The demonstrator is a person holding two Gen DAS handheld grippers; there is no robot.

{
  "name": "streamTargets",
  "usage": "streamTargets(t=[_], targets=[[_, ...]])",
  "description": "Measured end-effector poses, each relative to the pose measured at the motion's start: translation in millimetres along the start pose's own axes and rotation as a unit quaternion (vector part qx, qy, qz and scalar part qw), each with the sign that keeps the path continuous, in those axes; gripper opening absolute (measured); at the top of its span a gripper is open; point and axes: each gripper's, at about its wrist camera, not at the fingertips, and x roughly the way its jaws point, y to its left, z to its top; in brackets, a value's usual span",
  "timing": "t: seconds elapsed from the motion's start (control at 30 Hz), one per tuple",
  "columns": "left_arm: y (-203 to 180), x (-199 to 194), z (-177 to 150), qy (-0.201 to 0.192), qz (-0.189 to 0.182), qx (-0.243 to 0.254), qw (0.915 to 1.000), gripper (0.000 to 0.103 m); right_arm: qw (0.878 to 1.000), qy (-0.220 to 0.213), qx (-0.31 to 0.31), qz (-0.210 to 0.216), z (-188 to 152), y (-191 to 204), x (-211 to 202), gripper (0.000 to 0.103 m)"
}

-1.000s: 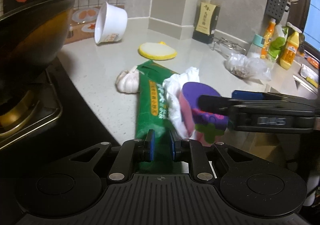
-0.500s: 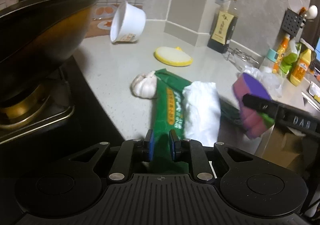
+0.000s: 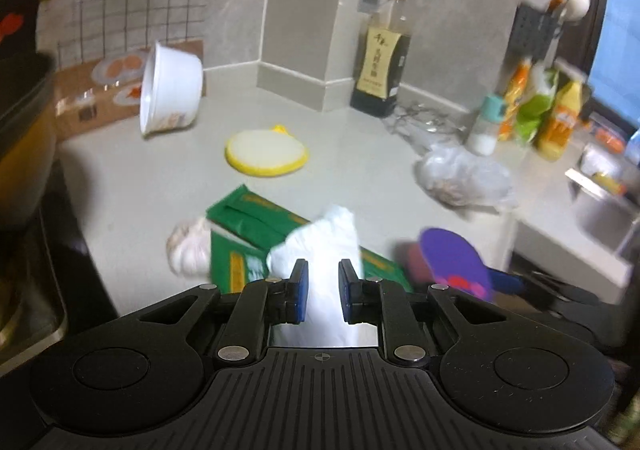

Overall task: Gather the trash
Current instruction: 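Lift the sponge with the right tool while the left tool grasps the white tissue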

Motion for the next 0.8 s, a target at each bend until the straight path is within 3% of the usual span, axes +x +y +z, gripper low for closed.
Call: streamTargets(t=[0.1, 0.23, 0.43, 0.63, 0.8], targets=[[-12.2, 26.5, -1.1, 0.038, 0.040, 0.046, 0.9974, 0.019, 1.000, 0.005, -0.004, 0.005, -5.3, -1.0, 1.7, 0.080], [-18.6, 46.5, -10.9, 0.081, 0.042, 0.062, 0.9939, 0.022, 1.000, 0.005, -0.017, 0.015, -10.6, -0.7, 1.0, 0.080], [-21.5, 50.5, -15.8, 0.084, 0.057, 0.076, 0.9919, 0.023, 1.000, -0.001, -0.020, 0.022, -12.1, -1.9, 1.1, 0.083], [-20.9, 50.8, -17.5, 0.077, 0.050, 0.083, 0.9923, 0.020, 0.999, -0.006, -0.022, 0.023, -14.4, -3.4, 0.5, 0.086], [-23.3, 47.5, -23.0, 0.063, 0.042, 0.120, 0.9899, 0.020, 0.999, 0.004, -0.037, 0.022, -13.6, 1.6, 1.7, 0.092]])
